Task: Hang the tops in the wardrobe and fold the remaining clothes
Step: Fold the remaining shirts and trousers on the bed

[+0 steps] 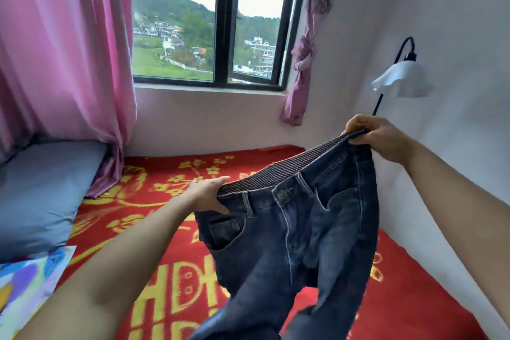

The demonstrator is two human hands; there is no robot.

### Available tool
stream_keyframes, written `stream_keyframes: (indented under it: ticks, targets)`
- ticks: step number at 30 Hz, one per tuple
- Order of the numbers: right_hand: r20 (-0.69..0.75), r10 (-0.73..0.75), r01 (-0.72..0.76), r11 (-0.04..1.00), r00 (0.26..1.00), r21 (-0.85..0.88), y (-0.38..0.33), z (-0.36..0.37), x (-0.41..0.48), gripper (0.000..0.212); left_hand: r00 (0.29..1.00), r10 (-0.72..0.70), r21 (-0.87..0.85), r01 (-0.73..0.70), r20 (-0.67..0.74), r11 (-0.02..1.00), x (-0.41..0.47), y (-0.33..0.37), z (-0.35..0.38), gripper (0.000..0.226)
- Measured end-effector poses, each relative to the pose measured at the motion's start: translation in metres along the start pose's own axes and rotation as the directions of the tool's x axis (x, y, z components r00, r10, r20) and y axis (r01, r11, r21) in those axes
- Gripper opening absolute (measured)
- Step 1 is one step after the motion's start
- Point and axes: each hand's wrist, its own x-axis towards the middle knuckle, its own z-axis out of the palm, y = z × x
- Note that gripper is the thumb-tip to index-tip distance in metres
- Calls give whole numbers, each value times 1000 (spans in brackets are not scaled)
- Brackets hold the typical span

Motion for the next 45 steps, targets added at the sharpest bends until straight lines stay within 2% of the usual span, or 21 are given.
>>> stream_keyframes:
  ticks: [2, 3, 4, 5, 8, 10, 13, 16, 20, 23, 26, 30, 33, 37, 39, 42, 43, 45]
  targets:
    - [-256, 28, -36, 999, 966, -27, 15, -7, 6, 45, 992, 8, -162, -28, -126, 986, 2, 11, -6, 33]
    - [-405, 47, -62, 998, 913, -23, 24, -10, 10, 39, 984, -12, -252, -33, -176, 967, 2, 21, -14, 21]
    - [-533, 63, -78, 997, 844, -7, 33, -12, 14, 38, 973, -25, -285, -44, -231, 957, 2, 31, -24, 17]
    - [-636, 74, -88, 996, 768, 9, 42, -20, 18, 42, 956, -20, -244, -54, -292, 968, 4, 48, -35, 18]
    - [-829, 132, -124, 989, 544, 76, 55, -53, 23, 50, 892, 53, -136, -127, -448, 982, 10, 105, -73, 24]
    - [-877, 139, -115, 989, 461, 96, 55, -81, 26, 49, 844, 84, -161, -198, -530, 967, 14, 144, -98, 26]
    - [-908, 56, -106, 994, 416, 13, 51, -126, 30, 39, 791, 22, -297, -256, -612, 920, 20, 193, -130, 23]
    - [-896, 33, -124, 992, 443, -24, 55, -155, 35, 32, 805, -26, -428, -288, -593, 857, 28, 218, -136, 25]
    - [-829, 186, -341, 940, 528, -6, 95, -137, 47, 30, 913, -54, -513, -178, -404, 840, 31, 208, -80, 27]
    - [-701, 198, -390, 913, 685, -123, 141, -92, 47, 31, 954, -153, -585, -29, -260, 811, 21, 183, -14, 25]
    - [-577, 283, -450, 877, 766, -166, 186, -37, 44, 31, 960, -246, -611, 117, -132, 783, 3, 151, 43, 28]
    - [-285, 310, -401, 843, 907, -358, 199, 57, 60, 27, 906, -423, -653, 317, -7, 688, -49, 81, 85, 39]
    - [-99, 284, -295, 822, 954, -486, 172, 146, 79, 28, 818, -575, -690, 433, 30, 580, -102, 14, 97, 35]
    - [48, 147, -112, 893, 988, -436, 91, 284, 102, 31, 641, -767, -741, 506, -19, 442, -182, -76, 83, 27]
    - [138, 42, 9, 936, 990, -353, 33, 357, 113, 33, 491, -865, -770, 513, -97, 378, -228, -125, 68, 32]
    - [288, -131, 173, 977, 949, -123, -62, 473, 121, 34, 211, -963, -830, 496, -168, 253, -305, -203, 43, 39]
    - [357, -163, 185, 982, 920, -27, -90, 507, 117, 39, 128, -975, -833, 507, -182, 222, -329, -223, 36, 38]
    - [506, -189, 177, 982, 841, 73, -134, 561, 104, 63, -27, -976, -814, 558, -214, 163, -367, -261, 25, 24]
